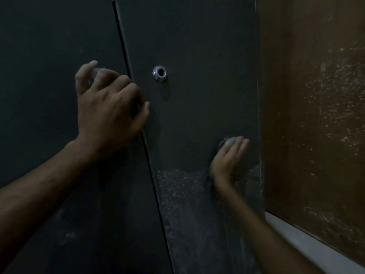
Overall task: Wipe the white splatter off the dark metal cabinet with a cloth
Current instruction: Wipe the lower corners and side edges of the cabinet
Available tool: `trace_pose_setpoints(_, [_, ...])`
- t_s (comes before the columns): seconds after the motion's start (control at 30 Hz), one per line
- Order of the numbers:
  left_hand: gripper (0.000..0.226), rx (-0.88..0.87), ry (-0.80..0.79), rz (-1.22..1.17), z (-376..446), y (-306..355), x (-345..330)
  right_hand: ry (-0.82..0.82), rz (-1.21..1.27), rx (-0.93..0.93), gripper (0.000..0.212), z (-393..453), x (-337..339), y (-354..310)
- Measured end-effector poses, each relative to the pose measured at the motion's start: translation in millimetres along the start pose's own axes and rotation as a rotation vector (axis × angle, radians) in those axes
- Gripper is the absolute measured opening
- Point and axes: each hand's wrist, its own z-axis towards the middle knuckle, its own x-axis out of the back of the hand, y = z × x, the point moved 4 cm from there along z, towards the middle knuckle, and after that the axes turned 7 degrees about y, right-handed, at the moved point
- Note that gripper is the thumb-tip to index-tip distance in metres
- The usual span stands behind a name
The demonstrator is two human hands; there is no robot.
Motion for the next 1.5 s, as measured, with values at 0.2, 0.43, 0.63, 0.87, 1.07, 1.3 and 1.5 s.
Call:
trace_pose_setpoints(0.2, [0.037,0.012,-0.01,-0.003,0,0,0,0.068,-0.064,-0.32,0.06,-3,12,39])
trace_pose_setpoints(0.43, [0.032,0.014,-0.08,-0.019,-1,-2,-2,-0.058,0.011,0.196,0.061,-140,-6,-41])
trace_pose_setpoints(0.63, [0.035,0.029,-0.158,-0.016,1,-2,-1,0.079,-0.178,-0.463,0.062,-69,-10,-52])
trace_pose_setpoints(0.87, [0.035,0.021,-0.162,-0.039,2,-3,1,-0.031,-0.089,0.032,0.063,-161,2,-37])
trace_pose_setpoints(1.07, [0.036,0.0,-0.147,-0.062,3,-1,2,0.047,-0.12,-0.091,0.066,-140,-22,-93])
trace_pose_setpoints(1.3, [0.036,0.002,-0.175,-0.07,2,-3,0,-0.01,-0.147,-0.304,0.063,-141,0,-47])
trace_pose_setpoints(1.5, [0.038,-0.008,-0.181,-0.077,1,-5,0,-0.098,-0.099,0.262,0.065,-200,-10,-96])
